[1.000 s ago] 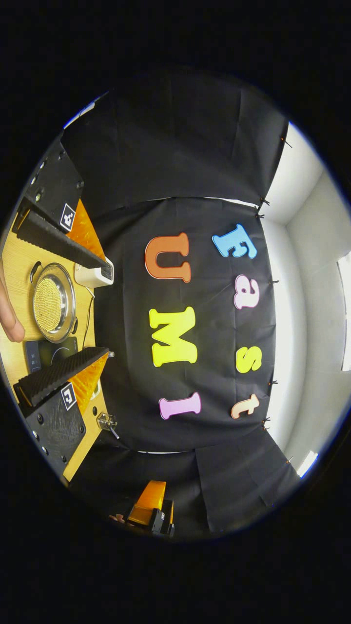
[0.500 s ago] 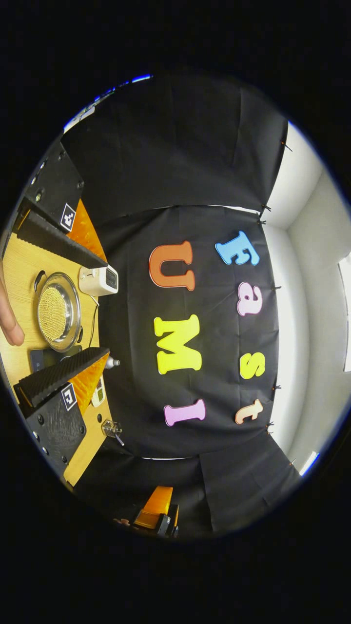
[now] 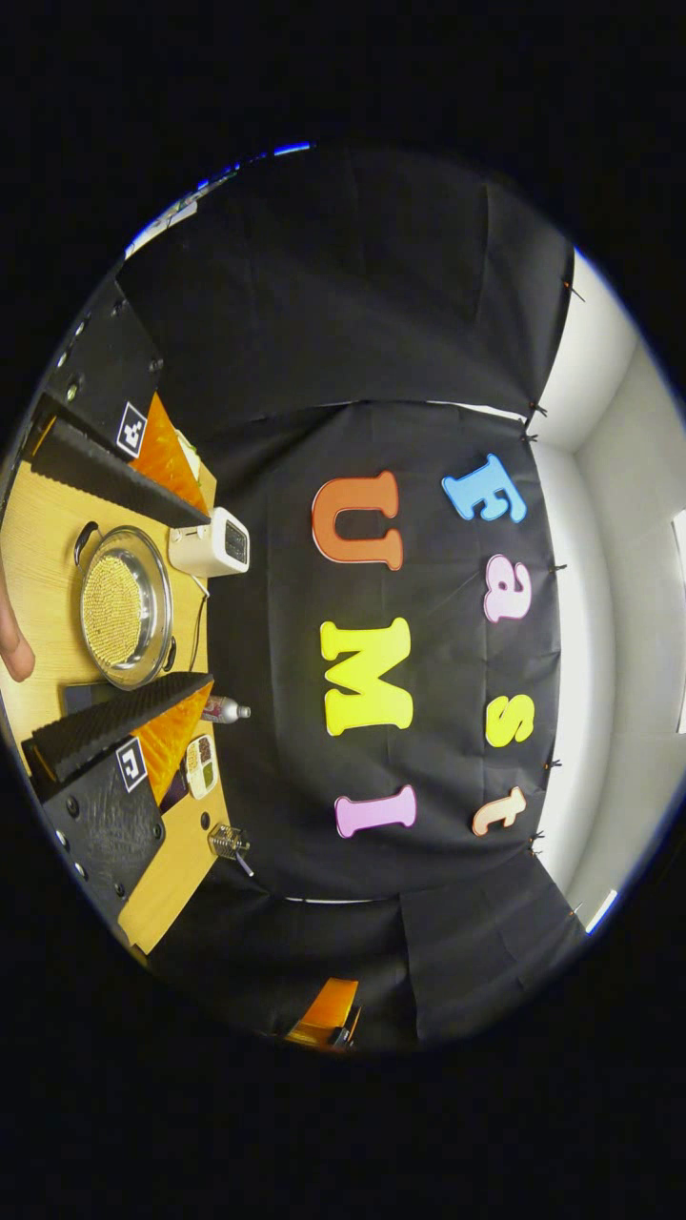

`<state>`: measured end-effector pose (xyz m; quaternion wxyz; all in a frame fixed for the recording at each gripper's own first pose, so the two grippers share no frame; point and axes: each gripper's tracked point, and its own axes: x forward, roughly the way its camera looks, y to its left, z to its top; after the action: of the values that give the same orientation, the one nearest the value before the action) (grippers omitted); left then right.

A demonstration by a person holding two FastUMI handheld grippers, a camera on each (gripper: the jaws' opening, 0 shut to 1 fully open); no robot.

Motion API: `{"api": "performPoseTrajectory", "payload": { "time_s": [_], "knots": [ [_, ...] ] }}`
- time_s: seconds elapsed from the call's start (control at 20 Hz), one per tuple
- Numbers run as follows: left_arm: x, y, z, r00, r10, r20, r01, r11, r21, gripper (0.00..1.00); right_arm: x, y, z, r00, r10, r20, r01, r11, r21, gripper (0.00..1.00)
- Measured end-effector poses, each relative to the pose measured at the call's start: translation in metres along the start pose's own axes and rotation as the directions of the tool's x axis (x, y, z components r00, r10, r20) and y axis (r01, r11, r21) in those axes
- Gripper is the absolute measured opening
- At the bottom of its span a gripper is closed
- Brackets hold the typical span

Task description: First push the handle of the pot to place it horizontally, then grasp the pot with both hands and set it on the induction cooktop.

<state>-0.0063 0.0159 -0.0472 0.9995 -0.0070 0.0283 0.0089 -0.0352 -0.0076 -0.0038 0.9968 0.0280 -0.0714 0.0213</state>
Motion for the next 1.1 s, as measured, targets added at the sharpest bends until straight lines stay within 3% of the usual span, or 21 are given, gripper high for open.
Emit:
{"api": "performPoseTrajectory", "payload": {
  "time_s": [0.1, 0.15, 0.2, 0.25, 0.35, 0.4, 0.9, 1.1],
  "knots": [
    [0.006, -0.001, -0.009, 1.000, -0.015, -0.019, 0.015, 1.000, 0.007, 0.64, 0.003, -0.001, -0.005, 1.000, 0.008, -0.005, -0.008, 1.000, 0.004, 1.00],
    [0.009, 0.000, -0.016, 0.999, -0.014, -0.031, 0.014, 1.000, 0.009, 0.58, 0.004, -0.001, -0.008, 1.000, 0.009, -0.008, -0.009, 1.000, 0.005, 1.00],
    [0.015, 0.000, -0.020, 0.999, -0.016, -0.035, 0.016, 1.000, 0.014, 0.59, 0.006, -0.002, -0.012, 1.000, 0.008, -0.012, -0.008, 1.000, 0.006, 1.00],
    [0.016, 0.000, -0.025, 0.999, -0.026, -0.043, 0.027, 1.000, 0.016, 0.67, 0.008, -0.002, -0.015, 1.000, 0.007, -0.015, -0.007, 1.000, 0.006, 1.00],
    [0.023, 0.001, -0.045, 0.995, -0.037, -0.091, 0.034, 0.999, -0.031, 0.05, 0.012, -0.002, -0.027, 0.999, 0.015, -0.034, -0.015, 1.000, 0.001, 0.97],
    [0.029, 0.005, -0.057, 0.993, -0.038, -0.112, 0.033, 0.998, -0.046, 0.00, 0.014, -0.001, -0.033, 0.999, 0.017, -0.045, -0.017, 1.000, 0.000, 0.97],
    [0.057, 0.035, -0.167, 0.941, 0.002, -0.338, -0.020, 0.999, -0.050, 0.00, 0.040, 0.005, -0.093, 0.988, 0.035, -0.154, -0.037, 0.999, -0.014, 0.97],
    [0.054, 0.029, -0.209, 0.905, -0.042, -0.423, 0.000, 0.995, -0.098, 0.00, 0.044, 0.004, -0.107, 0.983, 0.038, -0.180, -0.042, 0.999, -0.014, 0.97]
  ]
}}
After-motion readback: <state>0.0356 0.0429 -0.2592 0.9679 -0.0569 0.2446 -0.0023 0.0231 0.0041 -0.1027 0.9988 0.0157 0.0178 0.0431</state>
